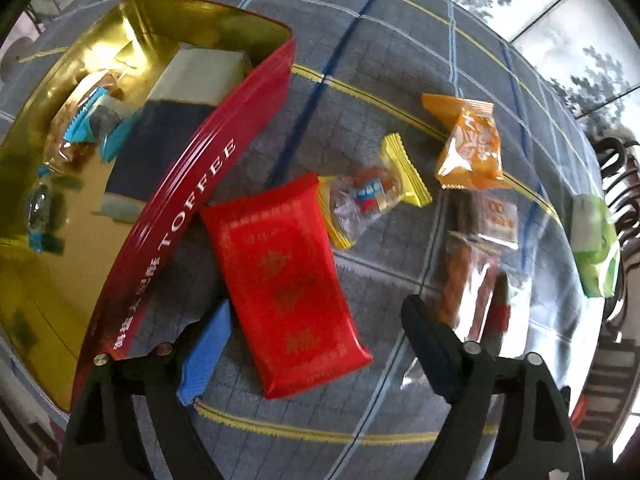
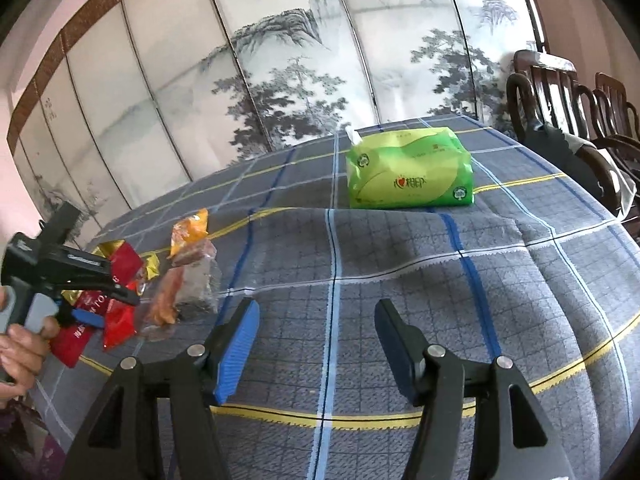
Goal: Organize snacks
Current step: 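Move the left gripper down around the red cake packet, then grasp the red cake packet with the left gripper while the right gripper grasps the clear seed bag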
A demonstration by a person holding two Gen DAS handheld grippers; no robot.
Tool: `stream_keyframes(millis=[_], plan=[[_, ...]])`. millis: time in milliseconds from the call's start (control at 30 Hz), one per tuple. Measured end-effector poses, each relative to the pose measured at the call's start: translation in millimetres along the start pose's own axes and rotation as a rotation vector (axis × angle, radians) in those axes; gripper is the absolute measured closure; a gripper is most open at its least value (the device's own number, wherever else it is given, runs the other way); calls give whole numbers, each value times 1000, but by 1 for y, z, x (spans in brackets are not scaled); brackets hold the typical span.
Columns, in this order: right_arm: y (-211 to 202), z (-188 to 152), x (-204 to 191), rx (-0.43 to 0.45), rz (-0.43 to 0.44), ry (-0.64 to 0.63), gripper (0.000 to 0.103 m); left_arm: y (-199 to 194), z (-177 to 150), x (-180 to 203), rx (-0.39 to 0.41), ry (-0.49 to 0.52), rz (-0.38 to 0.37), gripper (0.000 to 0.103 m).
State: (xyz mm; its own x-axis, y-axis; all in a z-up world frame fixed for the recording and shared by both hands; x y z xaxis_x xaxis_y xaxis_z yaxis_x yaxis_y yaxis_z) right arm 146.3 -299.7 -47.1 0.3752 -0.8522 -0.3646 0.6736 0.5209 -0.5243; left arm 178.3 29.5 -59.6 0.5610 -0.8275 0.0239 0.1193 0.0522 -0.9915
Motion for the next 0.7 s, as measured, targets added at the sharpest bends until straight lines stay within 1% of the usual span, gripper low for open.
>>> stream_keyframes(millis=[33,133,200,233,267,300,367,433,533,633,700], plan=[[0,0,0,0,5,2,41,1,2,2,-3,4,10,17],[0,0,2,1,13,9,41,5,2,12,-12,44,76,19],[0,1,3,4,16,17,40,6,1,19,2,56,145,33],[0,1,3,4,17,21,39,4,2,21,14,41,157,51],[0,1,4,5,17,25,36,2,2,17,15,11,127,60],[0,1,4,7,17,28,35,1,1,12,-1,-4,91,61],[-1,1,6,10,18,34,34,1,-4,9,-24,-6,59,62],[0,2,7,6,16,40,34,1,-13,7,-20,24,54,62],[4,3,10,-14,6,57,34,-2,-32,8,3,93,28,62],[10,4,12,-44,5,70,34,-5,-47,2,33,133,-29,63],[13,3,11,-57,3,67,34,-10,-56,-3,88,183,-34,63]])
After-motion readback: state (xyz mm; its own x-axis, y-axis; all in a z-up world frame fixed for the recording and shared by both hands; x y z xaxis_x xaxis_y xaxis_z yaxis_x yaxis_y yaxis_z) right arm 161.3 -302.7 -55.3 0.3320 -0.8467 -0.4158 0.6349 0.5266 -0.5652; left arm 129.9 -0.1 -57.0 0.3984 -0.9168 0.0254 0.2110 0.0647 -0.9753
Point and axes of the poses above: each gripper's, at about its wrist camera, not at the fingertips, and y roughly the way its jaws point, x to its right, z to its top, the point moved 1 cm from there along y, roughly the way its jaws point, and after that the axes turned 9 degrees about z, right-handed, at the moved point
